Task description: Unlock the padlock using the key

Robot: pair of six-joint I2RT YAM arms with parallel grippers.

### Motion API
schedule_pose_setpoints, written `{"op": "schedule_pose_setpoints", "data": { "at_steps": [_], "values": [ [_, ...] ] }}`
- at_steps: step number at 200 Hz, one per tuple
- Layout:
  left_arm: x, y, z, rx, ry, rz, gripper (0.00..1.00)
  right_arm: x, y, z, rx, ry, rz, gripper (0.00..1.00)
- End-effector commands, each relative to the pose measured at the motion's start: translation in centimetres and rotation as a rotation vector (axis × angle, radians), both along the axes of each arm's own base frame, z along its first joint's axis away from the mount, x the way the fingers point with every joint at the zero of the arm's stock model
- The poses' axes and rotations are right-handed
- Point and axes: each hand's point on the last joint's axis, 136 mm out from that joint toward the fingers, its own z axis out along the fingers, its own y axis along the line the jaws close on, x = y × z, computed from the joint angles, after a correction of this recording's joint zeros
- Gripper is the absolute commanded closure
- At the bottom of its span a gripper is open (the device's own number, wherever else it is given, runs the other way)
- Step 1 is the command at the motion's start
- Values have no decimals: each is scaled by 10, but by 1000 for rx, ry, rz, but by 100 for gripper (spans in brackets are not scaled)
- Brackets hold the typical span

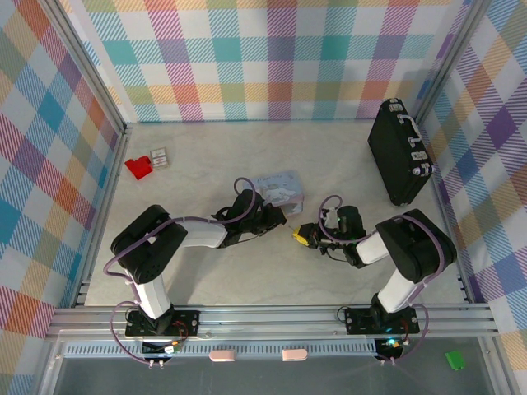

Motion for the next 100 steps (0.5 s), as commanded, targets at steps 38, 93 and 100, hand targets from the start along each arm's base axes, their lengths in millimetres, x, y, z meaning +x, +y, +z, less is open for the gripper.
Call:
{"op": "schedule_pose_setpoints", "data": {
  "at_steps": [38,93,100],
  "values": [
    [7,-4,5,-85,8,8,100,0,-4,10,73,-54,29,100],
    [8,-5,4,-88,18,9,100,6,-2,12,124,-62,28,100],
    [7,-5,3,-88,18,8,100,7,-1,12,127,-65,27,100]
  ]
}}
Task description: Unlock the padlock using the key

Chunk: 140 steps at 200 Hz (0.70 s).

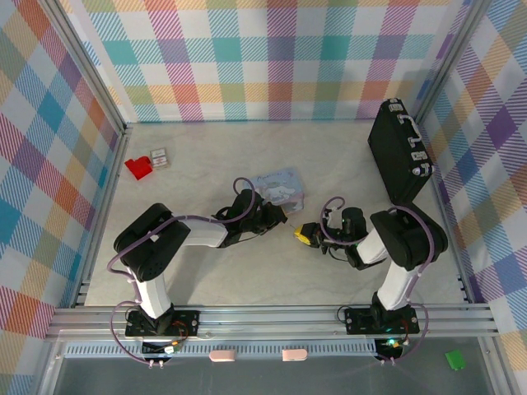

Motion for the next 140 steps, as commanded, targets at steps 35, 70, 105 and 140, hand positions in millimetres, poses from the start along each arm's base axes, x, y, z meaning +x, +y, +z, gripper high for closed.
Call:
{"op": "schedule_pose_setpoints", "data": {
  "at_steps": [35,70,105,140],
  "values": [
    [2,-2,3,-49,9,-3,100,6,4,8,71,-53,14,100],
    [1,-1,1,-52,12,-1,100,7,5,4,81,-45,12,100],
    [1,-1,0,-54,15,-1,100,7,5,9,85,-60,14,100],
    [1,-2,0,-61,15,-1,100,10,6,8,88,-55,15,100]
  ]
}}
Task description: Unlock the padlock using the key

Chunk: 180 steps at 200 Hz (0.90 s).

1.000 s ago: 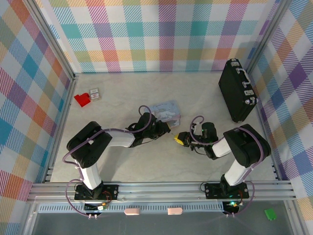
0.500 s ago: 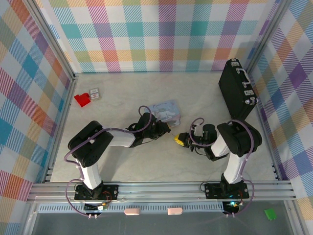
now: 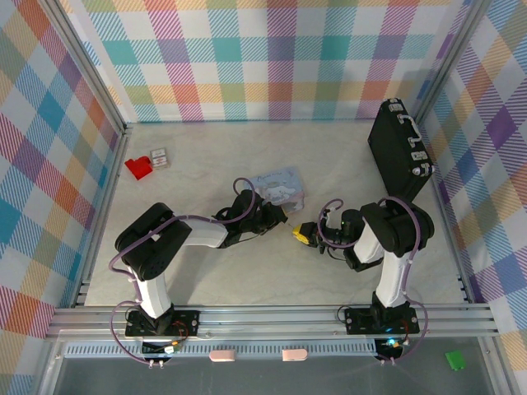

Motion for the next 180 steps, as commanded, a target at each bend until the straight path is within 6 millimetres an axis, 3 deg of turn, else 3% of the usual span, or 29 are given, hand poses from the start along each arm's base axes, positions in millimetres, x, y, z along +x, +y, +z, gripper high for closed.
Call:
{"op": "schedule_pose_setpoints", "data": {
  "at_steps": [1,117,180],
  "values": [
    [-1,-1,1,-50,24,-4,100,6,1,10,27,-45,8,100],
    [-2,1,3,-64,24,3,100,8,2,33,46,-133,18,100],
    [-2,-2,9,-93,26,-2,100,6,3,25,38,-110,25,100]
  ]
}}
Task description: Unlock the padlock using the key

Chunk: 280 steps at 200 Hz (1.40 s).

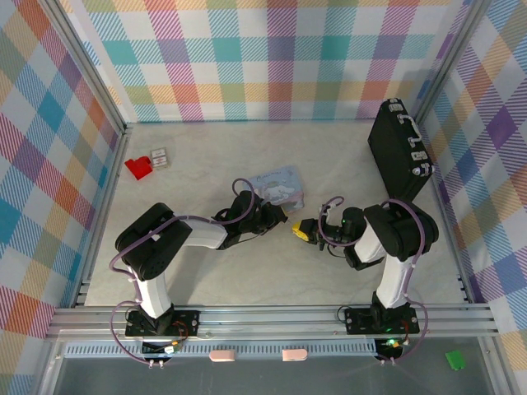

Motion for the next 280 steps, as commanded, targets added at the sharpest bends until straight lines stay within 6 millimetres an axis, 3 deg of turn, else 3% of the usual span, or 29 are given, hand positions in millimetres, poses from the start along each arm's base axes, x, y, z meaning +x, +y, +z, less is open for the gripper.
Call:
{"op": "schedule_pose_setpoints", "data": {
  "at_steps": [1,89,280],
  "values": [
    [-3,-2,6,-65,29,-14,100,3,1,7,13,-55,17,100],
    [-3,-2,11,-78,28,-15,100,6,1,2,6,-56,18,100],
    [-7,-2,11,-95,43,-20,100,12,6,15,28,-87,32,100]
  ]
}}
